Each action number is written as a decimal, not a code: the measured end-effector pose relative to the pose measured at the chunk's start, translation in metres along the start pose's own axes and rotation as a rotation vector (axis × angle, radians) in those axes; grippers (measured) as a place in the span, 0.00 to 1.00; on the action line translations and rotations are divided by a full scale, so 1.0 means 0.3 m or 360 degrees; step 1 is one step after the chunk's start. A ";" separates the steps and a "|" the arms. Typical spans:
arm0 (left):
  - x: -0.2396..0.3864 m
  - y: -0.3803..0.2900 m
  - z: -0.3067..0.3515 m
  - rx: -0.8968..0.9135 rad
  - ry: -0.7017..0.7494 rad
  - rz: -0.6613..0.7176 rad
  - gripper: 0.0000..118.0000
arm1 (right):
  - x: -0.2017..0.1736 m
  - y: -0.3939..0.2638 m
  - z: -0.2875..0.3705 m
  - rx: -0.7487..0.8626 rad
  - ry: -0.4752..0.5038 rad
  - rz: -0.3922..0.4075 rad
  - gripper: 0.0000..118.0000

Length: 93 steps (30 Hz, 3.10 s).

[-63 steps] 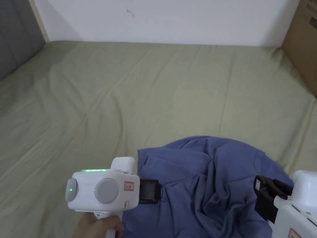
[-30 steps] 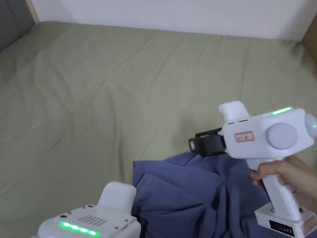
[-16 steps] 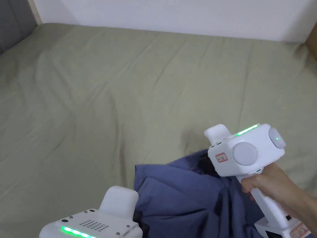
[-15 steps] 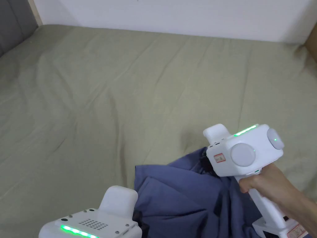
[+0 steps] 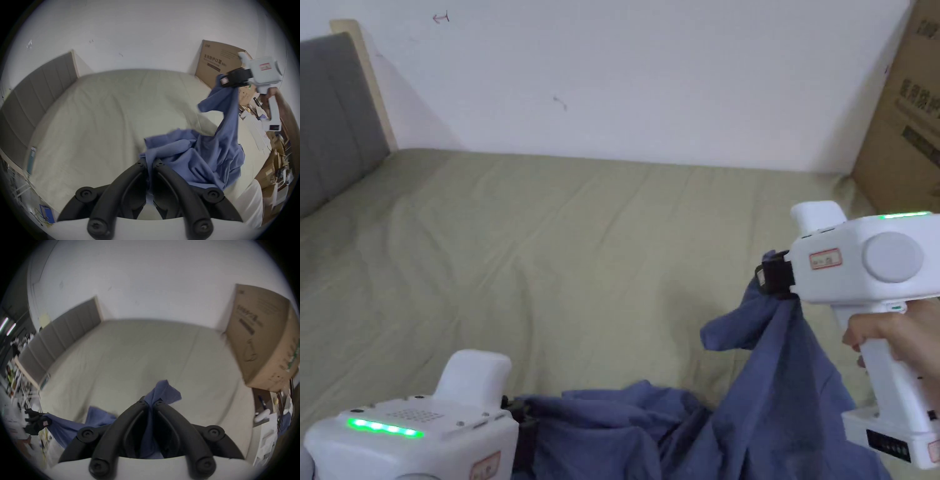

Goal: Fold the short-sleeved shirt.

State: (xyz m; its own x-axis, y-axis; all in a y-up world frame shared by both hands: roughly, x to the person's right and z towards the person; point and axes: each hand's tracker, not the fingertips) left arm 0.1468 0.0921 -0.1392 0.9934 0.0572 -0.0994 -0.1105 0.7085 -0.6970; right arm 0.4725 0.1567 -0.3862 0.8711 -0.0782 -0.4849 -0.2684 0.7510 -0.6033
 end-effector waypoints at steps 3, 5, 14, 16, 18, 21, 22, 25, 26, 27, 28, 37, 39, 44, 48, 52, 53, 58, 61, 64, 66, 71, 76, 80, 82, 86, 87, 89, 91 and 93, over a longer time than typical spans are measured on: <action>-0.054 0.087 0.078 0.0111 0.0056 0.0035 0.03 | 0.095 0.083 0.207 0.0159 -0.0096 -0.0088 0.02; -0.093 0.152 0.133 0.0184 0.0118 0.0078 0.03 | 0.147 0.126 0.338 0.0252 -0.0165 -0.0147 0.02; -0.208 0.448 0.358 0.0569 0.0286 0.0103 0.03 | 0.325 0.252 0.744 0.0557 -0.0183 -0.0430 0.02; -0.217 0.518 0.383 0.0563 0.0266 0.0118 0.03 | 0.323 0.281 0.786 0.0574 -0.0216 -0.0414 0.02; -0.210 0.578 0.400 0.0622 0.0260 0.0094 0.03 | 0.314 0.312 0.815 0.0595 -0.0221 -0.0394 0.02; -0.196 0.679 0.409 0.0649 0.0325 0.0018 0.03 | 0.298 0.372 0.832 0.0627 -0.0231 -0.0369 0.02; -0.198 0.711 0.412 0.0670 0.0318 0.0010 0.03 | 0.297 0.400 0.832 0.0630 -0.0243 -0.0359 0.02; -0.211 0.819 0.402 0.0703 0.0290 0.0013 0.03 | 0.309 0.496 0.816 0.0644 -0.0270 -0.0357 0.02; -0.217 0.859 0.389 0.0708 0.0297 0.0006 0.03 | 0.318 0.530 0.809 0.0655 -0.0267 -0.0371 0.02; -0.222 0.909 0.372 0.0720 0.0308 -0.0025 0.03 | 0.327 0.575 0.799 0.0662 -0.0257 -0.0386 0.02; -0.227 0.957 0.357 0.0727 0.0317 -0.0034 0.03 | 0.334 0.619 0.789 0.0672 -0.0255 -0.0396 0.02; -0.281 1.314 0.223 0.0806 0.0331 -0.0032 0.03 | 0.380 0.990 0.726 0.0828 -0.0289 -0.0428 0.02; -0.287 1.380 0.189 0.0823 0.0324 -0.0031 0.03 | 0.380 1.042 0.727 0.0849 -0.0296 -0.0422 0.02; -0.286 1.477 0.110 0.0836 0.0355 -0.0091 0.03 | 0.401 1.112 0.723 0.0887 -0.0320 -0.0400 0.02; -0.279 1.459 0.053 0.0897 0.0328 -0.0009 0.03 | 0.405 1.084 0.686 0.0878 -0.0365 -0.0335 0.02; -0.271 1.399 -0.080 0.0758 0.0356 -0.0056 0.03 | 0.454 1.015 0.573 0.0788 -0.0340 -0.0349 0.02; -0.275 1.370 -0.121 0.0724 0.0334 -0.0056 0.03 | 0.464 0.990 0.534 0.0742 -0.0354 -0.0356 0.02; -0.270 1.171 -0.371 0.0530 0.0369 -0.0002 0.03 | 0.490 0.790 0.286 0.0478 -0.0357 -0.0354 0.02; -0.267 1.005 -0.523 0.0336 0.0331 0.0027 0.03 | 0.518 0.603 0.119 0.0344 -0.0294 -0.0457 0.02; -0.267 0.796 -0.623 0.0152 0.0256 0.0048 0.03 | 0.536 0.376 -0.008 0.0190 -0.0243 -0.0579 0.02; -0.265 0.663 -0.645 0.0068 0.0257 0.0009 0.03 | 0.514 0.219 -0.048 0.0076 -0.0219 -0.0590 0.02; -0.277 0.396 -0.557 -0.0057 0.0212 0.0138 0.03 | 0.427 -0.172 -0.043 -0.0130 -0.0098 -0.0681 0.02; -0.290 0.187 -0.408 -0.0089 0.0246 0.0098 0.03 | 0.307 -0.496 0.103 -0.0235 -0.0077 -0.0588 0.02; -0.302 0.042 -0.288 -0.0116 0.0193 0.0110 0.03 | 0.259 -0.703 0.285 -0.0301 -0.0068 -0.0682 0.02; -0.301 -0.038 -0.222 -0.0157 0.0266 0.0048 0.03 | 0.248 -0.795 0.384 -0.0308 -0.0095 -0.0685 0.02; -0.328 -0.195 -0.108 -0.0191 0.0211 0.0101 0.03 | 0.260 -0.947 0.528 -0.0349 -0.0122 -0.0857 0.02; -0.330 -0.232 -0.094 -0.0208 0.0196 0.0137 0.03 | 0.264 -0.974 0.543 -0.0343 -0.0112 -0.0895 0.02; -0.331 -0.291 -0.082 -0.0241 0.0157 0.0156 0.03 | 0.262 -1.002 0.551 -0.0352 -0.0129 -0.0893 0.02; -0.313 -0.327 -0.083 -0.0287 0.0172 0.0135 0.03 | 0.242 -0.992 0.545 -0.0336 -0.0125 -0.0808 0.03; -0.303 -0.343 -0.078 -0.0285 0.0180 0.0126 0.03 | 0.216 -0.966 0.533 -0.0336 -0.0114 -0.0763 0.10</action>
State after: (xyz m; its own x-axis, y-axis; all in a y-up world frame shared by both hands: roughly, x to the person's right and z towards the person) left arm 0.0673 -0.0026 -0.0752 0.9728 0.0210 -0.2308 -0.2016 0.5682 -0.7978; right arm 0.6726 0.0386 -0.1416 0.9404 -0.3297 -0.0830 0.0964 0.4928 -0.8648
